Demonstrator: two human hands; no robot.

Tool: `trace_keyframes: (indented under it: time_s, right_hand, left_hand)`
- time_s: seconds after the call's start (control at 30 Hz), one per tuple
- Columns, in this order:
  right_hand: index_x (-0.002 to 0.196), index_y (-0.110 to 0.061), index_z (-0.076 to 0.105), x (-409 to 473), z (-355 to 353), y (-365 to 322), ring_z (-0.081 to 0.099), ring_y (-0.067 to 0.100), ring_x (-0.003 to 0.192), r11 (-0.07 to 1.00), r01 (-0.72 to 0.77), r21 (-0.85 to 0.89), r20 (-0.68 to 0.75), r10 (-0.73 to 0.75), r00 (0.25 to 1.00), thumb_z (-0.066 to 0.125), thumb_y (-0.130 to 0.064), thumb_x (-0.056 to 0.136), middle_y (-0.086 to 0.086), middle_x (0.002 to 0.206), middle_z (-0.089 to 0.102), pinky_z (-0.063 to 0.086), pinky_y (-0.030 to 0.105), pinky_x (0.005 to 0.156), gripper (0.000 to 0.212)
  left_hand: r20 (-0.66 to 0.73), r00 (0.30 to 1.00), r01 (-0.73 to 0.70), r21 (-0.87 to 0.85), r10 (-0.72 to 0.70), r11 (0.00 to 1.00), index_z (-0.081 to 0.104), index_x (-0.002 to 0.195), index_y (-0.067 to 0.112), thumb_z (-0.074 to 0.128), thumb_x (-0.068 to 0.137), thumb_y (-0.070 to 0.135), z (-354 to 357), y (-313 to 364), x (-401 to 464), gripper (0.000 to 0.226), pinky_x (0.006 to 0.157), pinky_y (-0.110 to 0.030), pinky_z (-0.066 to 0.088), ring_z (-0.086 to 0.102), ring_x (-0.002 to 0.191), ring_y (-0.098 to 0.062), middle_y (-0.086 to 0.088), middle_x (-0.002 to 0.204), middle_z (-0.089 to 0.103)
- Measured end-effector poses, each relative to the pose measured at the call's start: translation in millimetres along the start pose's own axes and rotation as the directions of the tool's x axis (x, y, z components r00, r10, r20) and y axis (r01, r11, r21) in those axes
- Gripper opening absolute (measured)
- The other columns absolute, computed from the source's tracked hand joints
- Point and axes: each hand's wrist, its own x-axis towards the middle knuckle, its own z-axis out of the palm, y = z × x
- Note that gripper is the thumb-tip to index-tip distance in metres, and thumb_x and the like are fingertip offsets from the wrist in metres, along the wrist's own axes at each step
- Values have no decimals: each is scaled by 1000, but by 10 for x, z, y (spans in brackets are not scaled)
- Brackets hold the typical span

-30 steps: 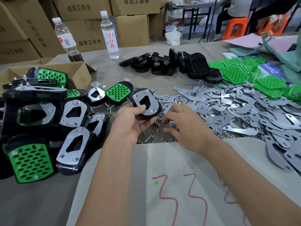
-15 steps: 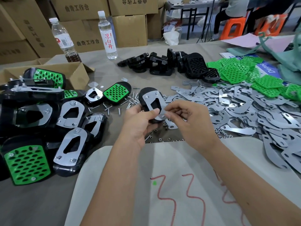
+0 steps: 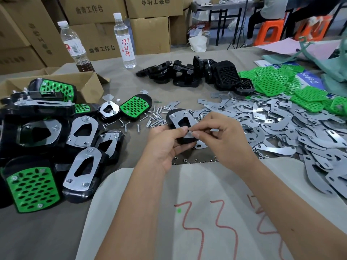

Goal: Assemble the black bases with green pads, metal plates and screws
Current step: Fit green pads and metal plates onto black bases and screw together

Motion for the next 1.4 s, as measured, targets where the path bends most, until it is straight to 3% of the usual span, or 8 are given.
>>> trace_keyframes:
  time_s: [0.17,0.47,0.83,1.0,1.17,1.27,1.33,1.4]
  right_hand:
    - [90,-19,83,5,-120,-2,57,13,73,1000,-5,-14,113,7,994,80,-2,87,1,85,63,43,19,65,18]
    - [78,-14,81,-5,-131,1,54,33,69,998,-36,-47,46,38,998,90,-11,78,7,76,62,45,39,60,10]
    - [92,-15,84,11,-163,-13,50,11,69,995,-97,-15,138,98,985,80,-2,87,7,84,59,39,14,60,14]
    - [74,-18,79,-9,-107,-43,49,10,62,995,-91,-30,-2,91,996,92,-12,74,-2,71,62,43,20,60,15]
    - [100,-19,83,-17,-85,-51,48,10,69,996,-84,0,51,84,995,88,-7,79,-1,85,54,47,14,60,25]
    - [91,-14,81,-8,-92,-37,51,11,70,992,-112,58,16,111,994,88,-1,78,11,89,57,48,17,61,20]
    - [83,-14,76,-5,-100,-13,50,14,67,988,-128,92,-30,131,991,89,-2,77,6,84,59,46,22,59,19]
    - [99,-24,78,-6,-89,-34,49,13,70,990,-130,63,-14,131,991,91,-4,75,-4,88,54,50,27,61,34]
  left_hand:
    - [27,999,19,85,-21,996,68,111,-6,65,92,-8,-1,-11,-3,20,62,-33,65,76,70,-24,-15,88,78]
    - [90,995,45,59,-51,997,69,104,-2,55,98,-4,-14,-9,9,15,71,-43,66,77,73,-27,-17,89,78]
    - [36,998,42,29,-43,999,67,94,-4,59,96,-8,18,-10,11,9,55,-34,62,76,66,-27,-17,79,77]
    - [65,997,32,29,-33,999,69,103,-3,59,97,-6,20,-24,14,12,59,-36,64,77,70,-26,-17,86,78]
    - [7,1000,12,-59,-11,998,65,93,-3,60,97,-5,24,-19,23,7,54,-33,61,72,57,-24,-13,69,73]
    - [-15,1000,6,-111,-8,994,67,95,-4,60,96,-6,30,-26,26,7,55,-34,62,75,63,-26,-15,77,76]
    - [-23,1000,10,-166,-14,986,67,102,-6,59,97,-5,37,-23,38,9,56,-34,62,77,69,-28,-17,84,78]
    - [-24,1000,8,-191,-13,982,67,106,-6,58,98,-4,48,-22,54,12,55,-33,61,78,71,-30,-18,85,78]
